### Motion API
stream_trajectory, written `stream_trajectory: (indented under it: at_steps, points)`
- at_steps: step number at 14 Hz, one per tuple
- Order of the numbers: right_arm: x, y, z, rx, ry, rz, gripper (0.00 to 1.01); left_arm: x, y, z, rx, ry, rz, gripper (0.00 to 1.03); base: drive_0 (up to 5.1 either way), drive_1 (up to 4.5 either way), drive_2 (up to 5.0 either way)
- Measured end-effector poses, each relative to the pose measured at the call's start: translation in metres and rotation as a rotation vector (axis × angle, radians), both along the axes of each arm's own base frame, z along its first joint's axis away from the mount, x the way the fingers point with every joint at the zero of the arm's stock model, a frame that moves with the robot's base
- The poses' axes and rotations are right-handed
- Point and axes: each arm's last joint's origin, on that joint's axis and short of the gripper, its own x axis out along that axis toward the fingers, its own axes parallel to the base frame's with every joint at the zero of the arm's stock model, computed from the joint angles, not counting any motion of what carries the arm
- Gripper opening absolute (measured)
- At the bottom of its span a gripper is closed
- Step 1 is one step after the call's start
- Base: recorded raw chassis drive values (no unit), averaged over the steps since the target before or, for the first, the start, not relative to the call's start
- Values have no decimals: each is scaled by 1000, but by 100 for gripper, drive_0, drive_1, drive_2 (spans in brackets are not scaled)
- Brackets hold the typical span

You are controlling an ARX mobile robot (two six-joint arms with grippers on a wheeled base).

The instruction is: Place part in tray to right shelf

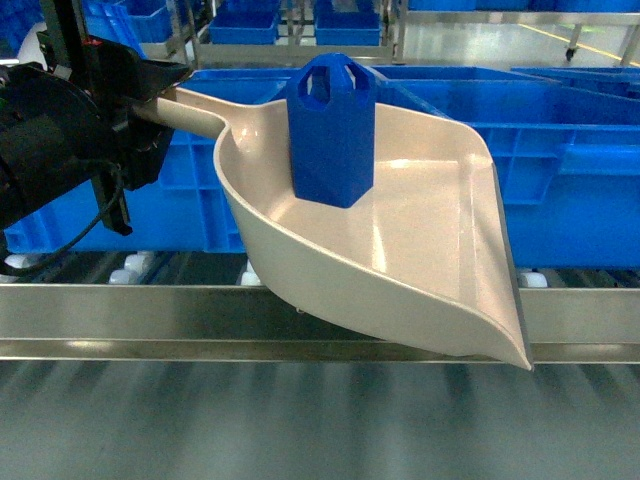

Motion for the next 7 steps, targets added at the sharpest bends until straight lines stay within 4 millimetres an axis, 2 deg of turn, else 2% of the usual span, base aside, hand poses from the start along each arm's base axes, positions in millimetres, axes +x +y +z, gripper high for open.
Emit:
stream_trajectory:
  at_steps: [7]
  points:
    - [0, 0, 0, 0, 0, 0, 98, 0, 0, 0, 0, 0, 0, 14, 0, 0, 0]
